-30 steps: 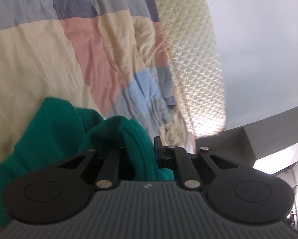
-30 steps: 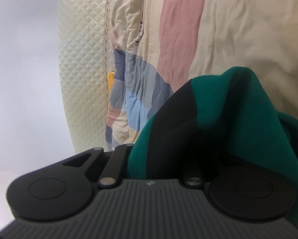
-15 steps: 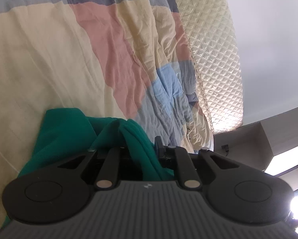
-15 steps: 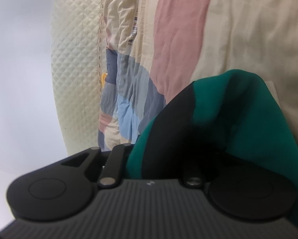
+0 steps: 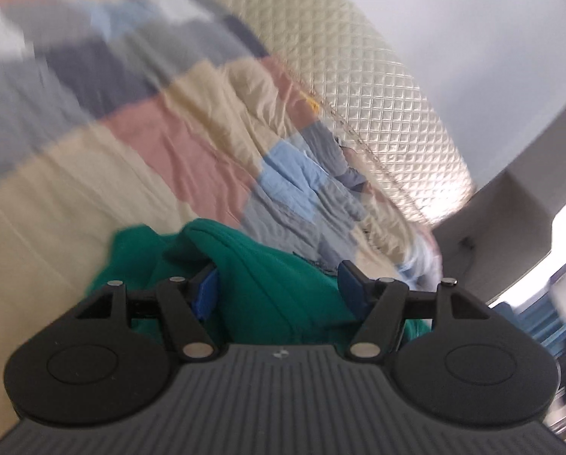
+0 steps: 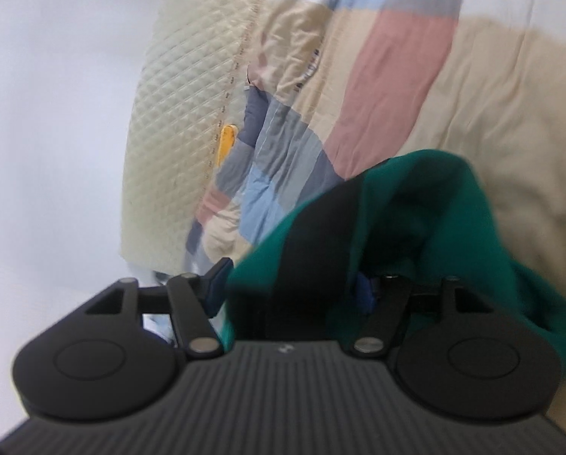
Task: Fold large clothes
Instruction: 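Lower the folded hoodie onto the quilt and open both grippers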
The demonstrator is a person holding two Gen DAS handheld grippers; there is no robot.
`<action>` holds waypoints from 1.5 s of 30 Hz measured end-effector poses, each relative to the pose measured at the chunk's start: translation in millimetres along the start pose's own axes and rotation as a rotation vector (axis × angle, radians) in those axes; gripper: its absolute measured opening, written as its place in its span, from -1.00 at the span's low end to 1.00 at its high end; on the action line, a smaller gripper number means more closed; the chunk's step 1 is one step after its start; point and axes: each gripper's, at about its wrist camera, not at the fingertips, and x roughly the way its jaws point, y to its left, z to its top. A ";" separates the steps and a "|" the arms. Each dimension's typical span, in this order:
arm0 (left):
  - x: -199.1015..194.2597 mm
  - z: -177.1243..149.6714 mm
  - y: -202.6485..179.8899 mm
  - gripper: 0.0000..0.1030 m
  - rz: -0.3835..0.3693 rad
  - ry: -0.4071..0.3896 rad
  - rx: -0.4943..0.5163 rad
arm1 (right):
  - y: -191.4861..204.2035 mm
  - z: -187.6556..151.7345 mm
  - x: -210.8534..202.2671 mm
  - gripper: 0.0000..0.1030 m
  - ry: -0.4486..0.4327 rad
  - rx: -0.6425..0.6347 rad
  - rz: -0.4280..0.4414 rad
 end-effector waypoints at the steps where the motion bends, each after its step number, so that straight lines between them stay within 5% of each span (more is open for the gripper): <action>1: -13.1 -4.3 -5.6 0.37 0.015 -0.022 0.029 | 8.3 -5.0 -8.4 0.30 -0.002 -0.053 -0.023; 7: -51.4 -25.3 -46.4 0.37 0.071 -0.002 0.247 | 66.2 -46.2 -29.7 0.31 0.006 -0.402 -0.077; 14: -17.1 -66.9 -73.3 0.37 0.082 0.152 0.390 | 83.3 -94.9 6.9 0.27 0.072 -0.730 -0.241; 20: 25.0 -69.5 -59.6 0.37 0.131 0.180 0.350 | 78.6 -80.6 44.7 0.16 0.058 -0.749 -0.323; 33: 91.5 -18.9 -33.9 0.37 0.148 -0.016 0.234 | 53.5 -50.2 113.2 0.16 -0.040 -0.708 -0.295; 41: 124.1 -12.4 -7.6 0.37 0.172 0.027 0.171 | 51.6 -42.5 127.3 0.17 -0.077 -0.713 -0.285; 45: 119.3 -13.4 -18.0 0.37 0.168 0.020 0.233 | 53.3 -46.2 122.1 0.18 -0.091 -0.729 -0.285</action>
